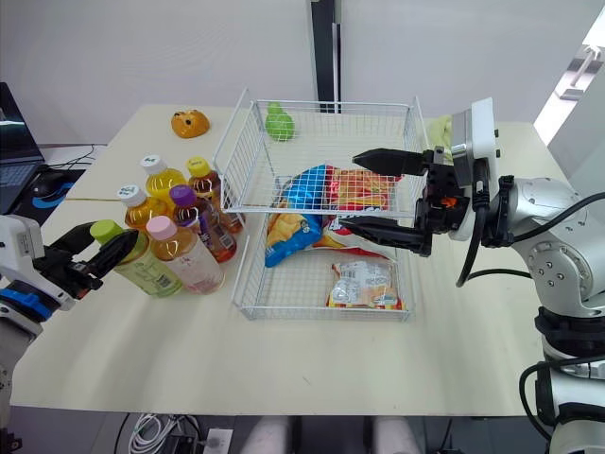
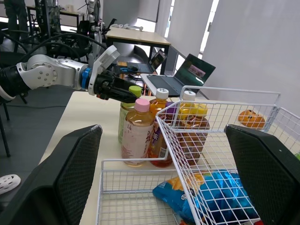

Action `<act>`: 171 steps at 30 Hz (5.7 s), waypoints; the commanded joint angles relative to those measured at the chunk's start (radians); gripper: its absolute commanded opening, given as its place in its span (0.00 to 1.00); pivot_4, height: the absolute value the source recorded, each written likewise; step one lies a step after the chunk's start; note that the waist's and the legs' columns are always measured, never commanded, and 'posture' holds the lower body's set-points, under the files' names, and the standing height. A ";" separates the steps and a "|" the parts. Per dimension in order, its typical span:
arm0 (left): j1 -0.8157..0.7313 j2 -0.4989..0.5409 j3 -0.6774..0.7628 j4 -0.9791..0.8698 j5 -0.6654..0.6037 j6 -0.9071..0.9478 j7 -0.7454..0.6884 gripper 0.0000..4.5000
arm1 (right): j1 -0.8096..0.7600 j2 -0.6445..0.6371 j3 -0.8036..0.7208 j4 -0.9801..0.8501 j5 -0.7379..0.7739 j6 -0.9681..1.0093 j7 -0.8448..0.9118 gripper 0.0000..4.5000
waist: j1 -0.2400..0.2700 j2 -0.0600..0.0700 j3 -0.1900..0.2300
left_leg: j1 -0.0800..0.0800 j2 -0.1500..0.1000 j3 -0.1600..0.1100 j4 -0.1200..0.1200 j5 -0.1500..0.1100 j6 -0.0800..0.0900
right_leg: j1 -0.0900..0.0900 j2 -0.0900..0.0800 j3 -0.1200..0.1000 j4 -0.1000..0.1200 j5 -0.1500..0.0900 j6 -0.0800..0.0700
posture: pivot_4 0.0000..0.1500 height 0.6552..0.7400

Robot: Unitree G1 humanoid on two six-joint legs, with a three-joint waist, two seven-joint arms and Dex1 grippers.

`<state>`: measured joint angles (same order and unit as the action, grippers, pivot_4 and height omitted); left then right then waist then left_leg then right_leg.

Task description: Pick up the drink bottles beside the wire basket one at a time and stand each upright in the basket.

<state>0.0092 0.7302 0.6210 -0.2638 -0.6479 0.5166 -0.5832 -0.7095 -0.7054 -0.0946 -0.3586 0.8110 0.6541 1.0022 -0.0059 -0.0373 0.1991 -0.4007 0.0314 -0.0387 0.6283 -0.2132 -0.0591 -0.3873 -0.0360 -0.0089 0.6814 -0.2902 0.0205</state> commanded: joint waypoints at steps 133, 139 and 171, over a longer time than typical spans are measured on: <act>-1.853 -0.420 -0.505 1.537 0.501 -0.368 -0.563 0.99 | 0.207 -0.117 -0.202 -0.329 0.147 0.084 -0.537 1.00 | -0.025 -0.002 0.004 | -0.026 -0.001 -0.002 0.017 0.000 0.001 | -0.023 0.004 -0.001 0.016 0.001 0.001 | 1.00 1.00; -1.850 -0.318 -0.466 1.496 0.479 -0.332 -0.611 0.99 | 0.170 -0.113 -0.175 -0.296 0.147 0.066 -0.497 1.00 | -0.027 -0.002 0.003 | -0.026 -0.001 -0.002 0.017 0.000 0.001 | -0.023 0.004 -0.001 0.016 0.001 0.001 | 1.00 1.00; 0.016 -0.087 0.524 -0.046 0.102 0.217 -0.294 0.99 | -0.151 0.134 0.119 0.091 0.051 -0.062 0.079 1.00 | -0.017 -0.003 0.000 | -0.016 0.001 -0.002 0.017 0.000 0.000 | -0.017 0.000 0.000 0.017 0.001 0.001 | 1.00 1.00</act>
<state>-0.0040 0.6554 1.0866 -0.2131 -0.5054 0.7649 -0.8963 -0.8267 -0.5752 0.0414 -0.2555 0.8606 0.6125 1.0603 -0.0225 -0.0408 0.1991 -0.4173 0.0330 -0.0415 0.6456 -0.2134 -0.0588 -0.4032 -0.0365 -0.0097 0.6988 -0.2888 0.0211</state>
